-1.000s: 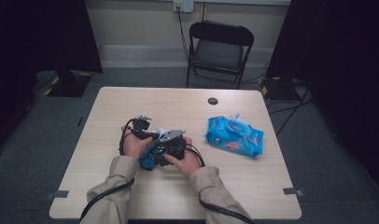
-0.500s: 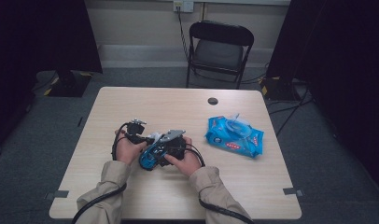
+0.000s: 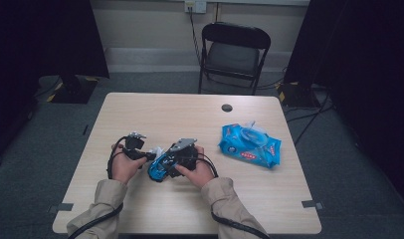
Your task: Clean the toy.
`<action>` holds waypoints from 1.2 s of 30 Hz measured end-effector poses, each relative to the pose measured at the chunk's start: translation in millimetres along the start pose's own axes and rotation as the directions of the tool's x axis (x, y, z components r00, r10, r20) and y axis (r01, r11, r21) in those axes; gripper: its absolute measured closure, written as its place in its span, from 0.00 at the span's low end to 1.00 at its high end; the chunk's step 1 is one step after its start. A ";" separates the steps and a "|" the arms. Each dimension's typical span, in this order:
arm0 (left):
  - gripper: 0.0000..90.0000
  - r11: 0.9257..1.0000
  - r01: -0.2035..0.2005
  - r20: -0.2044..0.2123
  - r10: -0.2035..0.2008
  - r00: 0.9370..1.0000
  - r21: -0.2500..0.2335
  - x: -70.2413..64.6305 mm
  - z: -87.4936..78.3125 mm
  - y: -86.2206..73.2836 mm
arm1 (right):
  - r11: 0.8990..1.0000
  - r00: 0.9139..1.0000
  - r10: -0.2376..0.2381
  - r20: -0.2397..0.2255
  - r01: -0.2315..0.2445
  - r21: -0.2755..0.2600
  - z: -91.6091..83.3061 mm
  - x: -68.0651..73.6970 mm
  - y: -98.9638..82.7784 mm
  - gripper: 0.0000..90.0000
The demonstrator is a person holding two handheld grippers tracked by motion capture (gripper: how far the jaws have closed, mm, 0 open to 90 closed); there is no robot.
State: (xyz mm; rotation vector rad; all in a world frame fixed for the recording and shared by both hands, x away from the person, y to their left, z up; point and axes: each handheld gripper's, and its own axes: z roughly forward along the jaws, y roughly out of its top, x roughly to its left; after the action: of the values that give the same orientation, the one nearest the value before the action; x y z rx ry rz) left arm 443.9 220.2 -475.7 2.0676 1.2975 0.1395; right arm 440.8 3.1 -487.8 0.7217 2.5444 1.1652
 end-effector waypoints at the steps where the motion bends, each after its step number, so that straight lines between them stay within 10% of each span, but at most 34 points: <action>1: 0.96 1.000 0.001 0.000 -0.001 1.000 0.000 0.2 -1.3 -1.4 | 1.000 1.000 -0.002 -0.001 0.002 0.000 -0.1 -0.2 -0.1 0.14; 36: 0.96 1.000 0.026 0.061 -0.026 0.998 0.003 -2.0 -43.7 -56.7 | 1.000 1.000 -0.002 -0.001 0.002 -0.003 -0.2 0.1 -0.7 0.14</action>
State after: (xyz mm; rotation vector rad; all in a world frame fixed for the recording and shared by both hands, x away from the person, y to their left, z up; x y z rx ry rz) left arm 381.4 255.1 -475.7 2.0405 1.2874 0.0628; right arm 440.4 2.7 -488.2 0.7180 2.5430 1.1695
